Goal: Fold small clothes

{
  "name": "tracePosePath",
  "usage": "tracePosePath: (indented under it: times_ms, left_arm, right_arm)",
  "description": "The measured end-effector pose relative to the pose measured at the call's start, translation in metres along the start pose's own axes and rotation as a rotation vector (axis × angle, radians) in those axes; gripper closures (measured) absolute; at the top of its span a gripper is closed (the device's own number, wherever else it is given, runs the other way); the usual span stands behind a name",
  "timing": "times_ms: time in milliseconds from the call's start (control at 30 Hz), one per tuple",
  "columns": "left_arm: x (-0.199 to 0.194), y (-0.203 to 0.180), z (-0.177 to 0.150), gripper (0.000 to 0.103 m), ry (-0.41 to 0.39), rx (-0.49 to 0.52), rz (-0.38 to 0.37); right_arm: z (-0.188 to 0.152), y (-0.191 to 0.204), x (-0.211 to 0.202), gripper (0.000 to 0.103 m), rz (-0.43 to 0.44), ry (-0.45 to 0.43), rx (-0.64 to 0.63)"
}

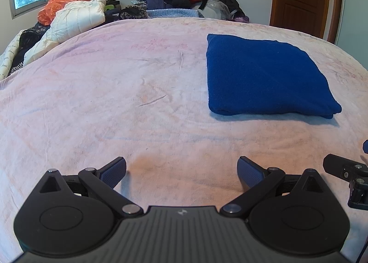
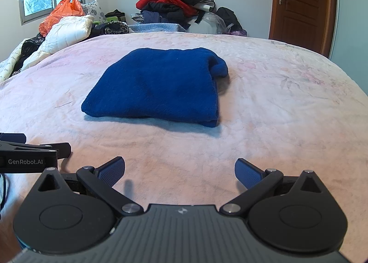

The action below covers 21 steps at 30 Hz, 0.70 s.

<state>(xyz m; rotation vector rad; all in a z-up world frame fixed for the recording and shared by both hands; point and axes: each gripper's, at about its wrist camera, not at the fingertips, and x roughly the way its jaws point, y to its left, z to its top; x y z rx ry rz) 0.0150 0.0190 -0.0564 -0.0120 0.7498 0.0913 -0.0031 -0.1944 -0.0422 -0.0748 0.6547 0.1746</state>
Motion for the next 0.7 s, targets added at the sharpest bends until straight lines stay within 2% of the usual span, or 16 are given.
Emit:
tracePosePath:
  times_ms: [167, 333, 467, 633, 700]
  left_arm:
    - [-0.0007, 0.0001, 0.0006, 0.000, -0.009, -0.003, 0.001]
    - [-0.0051, 0.0046, 0.0017, 0.000, -0.049, -0.033, -0.014]
    - [-0.0068, 0.0057, 0.0021, 0.000, -0.076, -0.043, 0.005]
    - [-0.0051, 0.0046, 0.0026, 0.000, -0.075, -0.036, 0.021]
    - [-0.0031, 0.0044, 0.0041, 0.000, -0.060, -0.035, 0.004]
  right_arm:
    - [-0.0007, 0.0002, 0.0004, 0.000, 0.001, 0.001, -0.001]
    - [-0.0004, -0.0004, 0.0013, 0.000, 0.009, 0.005, 0.001]
    - [-0.0006, -0.0014, 0.0042, 0.000, 0.017, 0.012, 0.007]
    - [-0.0014, -0.0021, 0.0071, 0.000, 0.030, 0.019, 0.013]
    - [-0.0013, -0.0023, 0.0081, 0.000, 0.035, 0.022, 0.012]
